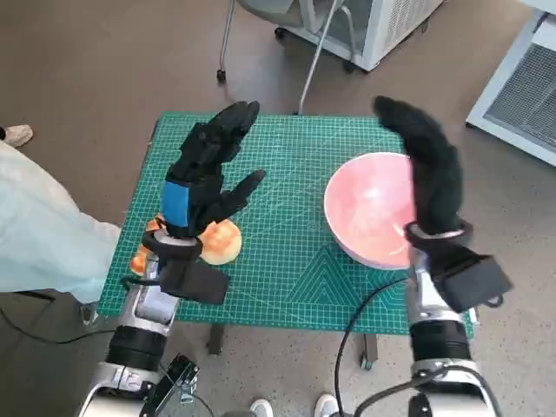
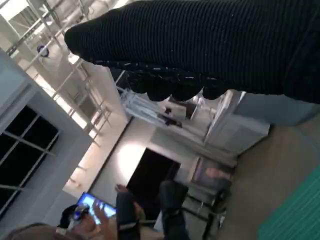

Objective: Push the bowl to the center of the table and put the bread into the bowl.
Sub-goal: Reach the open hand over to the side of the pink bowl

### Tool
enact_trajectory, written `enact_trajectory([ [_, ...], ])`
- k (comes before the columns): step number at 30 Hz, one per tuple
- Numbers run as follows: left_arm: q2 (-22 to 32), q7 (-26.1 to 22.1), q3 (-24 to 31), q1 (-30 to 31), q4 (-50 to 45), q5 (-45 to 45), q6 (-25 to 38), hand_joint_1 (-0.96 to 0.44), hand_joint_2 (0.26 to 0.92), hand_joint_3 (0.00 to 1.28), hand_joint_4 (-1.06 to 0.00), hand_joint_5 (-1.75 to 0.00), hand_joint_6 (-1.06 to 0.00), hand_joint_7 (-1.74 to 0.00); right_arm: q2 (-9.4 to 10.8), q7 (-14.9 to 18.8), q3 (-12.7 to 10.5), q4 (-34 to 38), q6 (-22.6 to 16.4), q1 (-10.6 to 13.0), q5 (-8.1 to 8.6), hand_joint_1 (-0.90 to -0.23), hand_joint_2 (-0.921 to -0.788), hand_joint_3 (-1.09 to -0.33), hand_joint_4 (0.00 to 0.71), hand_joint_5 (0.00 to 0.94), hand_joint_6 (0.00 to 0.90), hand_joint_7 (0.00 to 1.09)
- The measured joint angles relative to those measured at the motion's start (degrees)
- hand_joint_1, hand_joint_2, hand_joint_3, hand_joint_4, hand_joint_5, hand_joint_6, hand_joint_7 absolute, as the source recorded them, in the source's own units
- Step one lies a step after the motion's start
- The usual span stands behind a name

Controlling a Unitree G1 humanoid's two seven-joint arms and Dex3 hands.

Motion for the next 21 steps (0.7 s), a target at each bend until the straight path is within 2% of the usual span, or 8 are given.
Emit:
enact_trajectory([
  [4, 0.0, 0.0, 0.1, 0.3, 0.0, 0.0, 0.0, -0.25, 0.921, 0.25, -0.47, 0.00, -0.41, -0.38, -3.0, -2.0, -2.7, 4.7, -2.0, 0.0, -0.27, -0.548, -0.921, -0.714, 0.412, 0.003, 0.119, 0.70],
  [11, 0.0, 0.1, 0.1, 0.4, 0.2, 0.1, -0.4, -0.25, 0.921, 0.25, -0.47, 0.00, -0.41, -0.37, -7.6, -10.2, -6.6, 13.3, -3.4, 0.0, -1.83, -0.497, -0.921, -0.736, 0.410, 0.001, 0.131, 0.69],
  [17, 0.0, 0.4, 0.1, 0.3, 1.5, 0.2, -0.6, -0.24, 0.921, 0.25, -0.47, 0.00, -0.41, -0.37, -8.6, -16.1, -8.1, 19.0, -2.4, 0.0, -2.39, -0.472, -0.921, -0.755, 0.407, 0.000, 0.138, 0.70],
  [21, -0.1, 0.5, 0.0, 0.3, 2.1, 0.4, -0.6, -0.24, 0.921, 0.25, -0.47, 0.00, -0.41, -0.37, -8.1, -17.0, -9.4, 22.1, 0.4, 0.0, -1.13, -0.475, -0.921, -0.757, 0.398, 0.000, 0.130, 0.69],
])
